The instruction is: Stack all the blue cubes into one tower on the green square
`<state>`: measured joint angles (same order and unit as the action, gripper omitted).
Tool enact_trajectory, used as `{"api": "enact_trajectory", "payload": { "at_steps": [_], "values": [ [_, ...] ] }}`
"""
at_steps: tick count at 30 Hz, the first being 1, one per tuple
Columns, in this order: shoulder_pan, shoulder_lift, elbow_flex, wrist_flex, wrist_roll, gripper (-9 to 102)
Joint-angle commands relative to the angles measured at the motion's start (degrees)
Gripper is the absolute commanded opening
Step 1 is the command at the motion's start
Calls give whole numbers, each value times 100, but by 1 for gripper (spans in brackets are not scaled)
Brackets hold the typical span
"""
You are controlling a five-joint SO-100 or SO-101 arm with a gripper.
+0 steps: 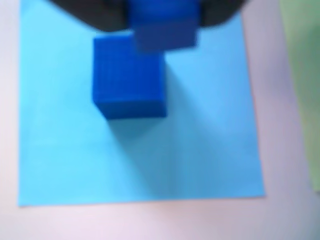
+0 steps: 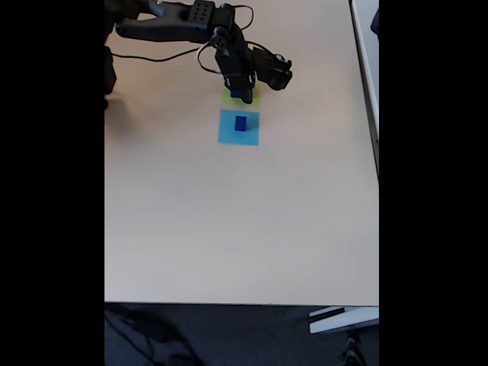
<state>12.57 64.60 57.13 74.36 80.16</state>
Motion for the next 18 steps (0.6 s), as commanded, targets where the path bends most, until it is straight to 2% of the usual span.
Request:
{"api": "enact_trajectory", "payload": {
  "at_steps": [1,18],
  "values": [
    [62,123,70,-176,-18,0],
    [237,167,562,-448,-114,0]
  ]
}}
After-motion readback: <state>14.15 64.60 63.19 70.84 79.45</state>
